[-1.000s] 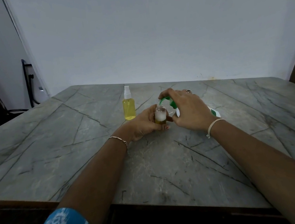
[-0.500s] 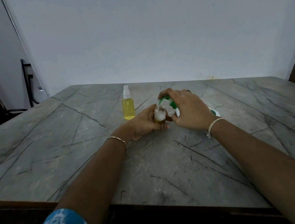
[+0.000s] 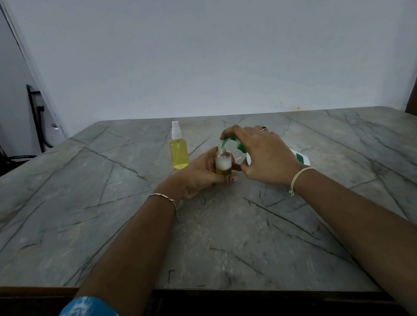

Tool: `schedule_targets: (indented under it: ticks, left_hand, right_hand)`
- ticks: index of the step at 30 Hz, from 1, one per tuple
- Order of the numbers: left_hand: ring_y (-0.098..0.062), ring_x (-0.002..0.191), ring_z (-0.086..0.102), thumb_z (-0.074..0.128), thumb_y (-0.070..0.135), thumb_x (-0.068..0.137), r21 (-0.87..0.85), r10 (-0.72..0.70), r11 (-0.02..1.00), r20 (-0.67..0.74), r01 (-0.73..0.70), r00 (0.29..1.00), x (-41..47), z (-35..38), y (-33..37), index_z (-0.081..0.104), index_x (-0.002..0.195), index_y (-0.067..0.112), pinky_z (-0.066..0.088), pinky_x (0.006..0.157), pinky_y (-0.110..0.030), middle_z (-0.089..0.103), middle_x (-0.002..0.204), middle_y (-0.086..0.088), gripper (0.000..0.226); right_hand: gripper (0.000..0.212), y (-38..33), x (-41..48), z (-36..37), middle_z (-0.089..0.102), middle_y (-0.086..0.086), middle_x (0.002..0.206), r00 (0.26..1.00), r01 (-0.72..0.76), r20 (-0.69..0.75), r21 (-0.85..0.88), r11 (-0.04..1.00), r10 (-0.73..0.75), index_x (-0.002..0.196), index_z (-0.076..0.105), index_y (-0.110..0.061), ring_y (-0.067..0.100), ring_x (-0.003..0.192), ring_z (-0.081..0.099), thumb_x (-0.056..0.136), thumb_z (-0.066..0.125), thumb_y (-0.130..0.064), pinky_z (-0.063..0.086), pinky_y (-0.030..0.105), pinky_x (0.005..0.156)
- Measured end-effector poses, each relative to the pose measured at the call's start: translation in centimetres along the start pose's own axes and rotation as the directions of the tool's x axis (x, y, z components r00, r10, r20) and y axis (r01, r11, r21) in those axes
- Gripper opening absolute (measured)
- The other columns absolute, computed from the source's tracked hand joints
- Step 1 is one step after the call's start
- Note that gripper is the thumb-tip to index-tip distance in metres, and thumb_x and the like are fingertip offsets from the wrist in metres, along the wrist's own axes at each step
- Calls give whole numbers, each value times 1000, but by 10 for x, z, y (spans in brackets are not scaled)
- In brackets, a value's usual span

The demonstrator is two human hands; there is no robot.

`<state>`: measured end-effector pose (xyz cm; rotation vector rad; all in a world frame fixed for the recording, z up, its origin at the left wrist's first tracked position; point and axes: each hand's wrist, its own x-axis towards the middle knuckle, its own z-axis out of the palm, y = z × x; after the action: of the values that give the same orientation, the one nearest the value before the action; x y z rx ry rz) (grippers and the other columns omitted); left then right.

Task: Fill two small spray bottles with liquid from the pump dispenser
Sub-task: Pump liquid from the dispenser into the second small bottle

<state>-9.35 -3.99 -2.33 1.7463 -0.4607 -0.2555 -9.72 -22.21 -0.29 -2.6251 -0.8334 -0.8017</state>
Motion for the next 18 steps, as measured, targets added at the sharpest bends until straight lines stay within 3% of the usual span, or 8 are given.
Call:
schedule_targets:
  ticks: [5,11,18]
  left_hand:
    - [-23,116,60,70,-10,77,6,6,1000,-1,-6,1000,-1,1,1,50,117,19,48,102,-38,68,103,2,53]
    - [-25,116,60,70,-10,78,1,7,1000,-14,-7,1000,0,0,0,51,110,19,48,102,-39,66,117,-11,47]
    - [-25,118,59,71,-9,76,2,6,1000,-3,-6,1000,0,0,-1,53,113,21,44,106,-44,68,110,-3,51]
  right_hand:
    - [64,-2,0,0,62,0,104,1000,-1,-18,-33,999,1,128,36,-38,23,95,55,74,66,-20,49,47,86]
    - [71,0,-4,-2,59,-1,97,1000,5,14,-37,999,-5,134,33,-40,21,92,53,74,67,-21,49,43,83]
    - [63,-4,-2,0,61,-1,102,999,-6,-34,-56,998,4,126,38,-36,22,93,55,73,66,-18,48,45,84]
